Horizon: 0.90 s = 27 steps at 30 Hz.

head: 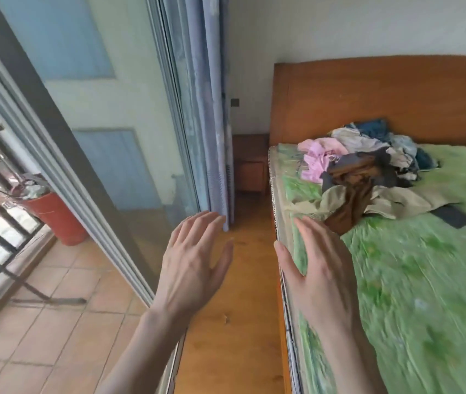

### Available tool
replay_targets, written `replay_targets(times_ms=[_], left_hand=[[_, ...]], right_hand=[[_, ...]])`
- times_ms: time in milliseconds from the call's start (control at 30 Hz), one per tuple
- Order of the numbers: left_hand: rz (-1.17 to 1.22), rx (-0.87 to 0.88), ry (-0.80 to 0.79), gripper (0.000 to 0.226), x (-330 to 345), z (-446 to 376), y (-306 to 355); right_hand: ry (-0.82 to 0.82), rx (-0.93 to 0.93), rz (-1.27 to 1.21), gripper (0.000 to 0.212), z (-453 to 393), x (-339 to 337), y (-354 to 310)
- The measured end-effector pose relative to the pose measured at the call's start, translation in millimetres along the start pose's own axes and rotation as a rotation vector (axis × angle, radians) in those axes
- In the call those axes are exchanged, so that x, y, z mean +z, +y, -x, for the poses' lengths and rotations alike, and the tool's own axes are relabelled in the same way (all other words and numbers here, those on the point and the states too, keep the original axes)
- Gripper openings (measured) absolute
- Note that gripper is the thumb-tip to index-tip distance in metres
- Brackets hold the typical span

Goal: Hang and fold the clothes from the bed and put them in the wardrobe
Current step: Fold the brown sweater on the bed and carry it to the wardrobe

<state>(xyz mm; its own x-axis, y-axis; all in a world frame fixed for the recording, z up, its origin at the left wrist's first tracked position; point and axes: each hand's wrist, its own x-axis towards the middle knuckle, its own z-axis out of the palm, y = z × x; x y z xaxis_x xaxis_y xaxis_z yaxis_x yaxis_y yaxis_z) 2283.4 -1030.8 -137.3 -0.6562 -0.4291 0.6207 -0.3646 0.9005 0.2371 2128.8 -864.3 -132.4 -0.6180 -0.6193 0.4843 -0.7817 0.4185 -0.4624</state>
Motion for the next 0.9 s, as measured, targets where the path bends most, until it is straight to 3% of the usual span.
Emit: replay_targets(times_ms=[600, 900], left_hand=[[0.298, 0.214, -0.085, 0.04, 220.0, -286.7, -120.0], [0.434, 0.328, -0.195, 0.04, 333.6, -397.1, -118.7]], right_hand=[[0.181, 0.284, 0.209, 0.056, -246.6, 117.2, 95.5], [0.236, 0.517, 0.306, 0.065, -312.9, 138.1, 155.6]])
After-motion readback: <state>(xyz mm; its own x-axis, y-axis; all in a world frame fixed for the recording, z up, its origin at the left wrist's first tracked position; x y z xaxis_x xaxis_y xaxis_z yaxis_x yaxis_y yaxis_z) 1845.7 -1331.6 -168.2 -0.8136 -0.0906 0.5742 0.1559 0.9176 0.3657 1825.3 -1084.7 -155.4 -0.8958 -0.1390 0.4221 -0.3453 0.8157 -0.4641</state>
